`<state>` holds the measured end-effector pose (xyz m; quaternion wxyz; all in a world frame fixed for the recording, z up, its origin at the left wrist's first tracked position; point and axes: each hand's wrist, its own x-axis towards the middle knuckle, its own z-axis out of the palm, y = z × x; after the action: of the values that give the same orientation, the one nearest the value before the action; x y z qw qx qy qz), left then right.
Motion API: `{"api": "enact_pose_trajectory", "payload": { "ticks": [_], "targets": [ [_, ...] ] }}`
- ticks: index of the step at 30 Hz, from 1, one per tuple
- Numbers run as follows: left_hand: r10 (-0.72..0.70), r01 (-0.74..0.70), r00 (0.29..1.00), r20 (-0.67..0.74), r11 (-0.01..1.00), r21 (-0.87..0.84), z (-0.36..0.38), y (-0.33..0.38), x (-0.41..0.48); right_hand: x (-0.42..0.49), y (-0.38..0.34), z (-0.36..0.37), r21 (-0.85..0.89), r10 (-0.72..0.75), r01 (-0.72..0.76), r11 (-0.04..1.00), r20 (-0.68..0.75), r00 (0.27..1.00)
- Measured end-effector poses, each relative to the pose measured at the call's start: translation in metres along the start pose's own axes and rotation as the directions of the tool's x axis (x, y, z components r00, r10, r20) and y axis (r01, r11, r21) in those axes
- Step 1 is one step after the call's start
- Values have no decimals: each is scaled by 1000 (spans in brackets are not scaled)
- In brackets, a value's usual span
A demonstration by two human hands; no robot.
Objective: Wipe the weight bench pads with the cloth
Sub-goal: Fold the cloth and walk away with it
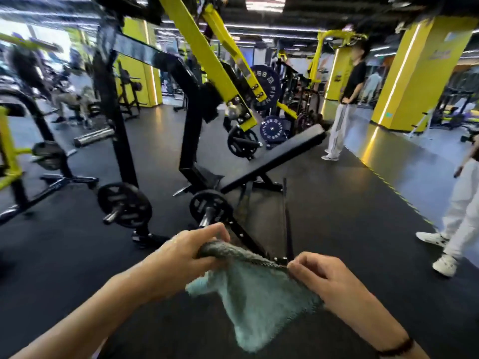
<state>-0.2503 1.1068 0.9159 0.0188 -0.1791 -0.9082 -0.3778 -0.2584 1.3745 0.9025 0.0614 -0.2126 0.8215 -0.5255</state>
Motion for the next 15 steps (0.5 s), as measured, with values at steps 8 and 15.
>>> {"api": "enact_pose_trajectory", "payload": {
  "ticks": [8,15],
  "targets": [
    [-123,103,983,-137,984,-145,-134,-1,-100,66,-129,53,228,-142,77,971,285,948],
    [-432,250,761,-484,884,-395,-192,-27,-174,117,-185,173,290,-25,-40,956,215,976]
  ]
}}
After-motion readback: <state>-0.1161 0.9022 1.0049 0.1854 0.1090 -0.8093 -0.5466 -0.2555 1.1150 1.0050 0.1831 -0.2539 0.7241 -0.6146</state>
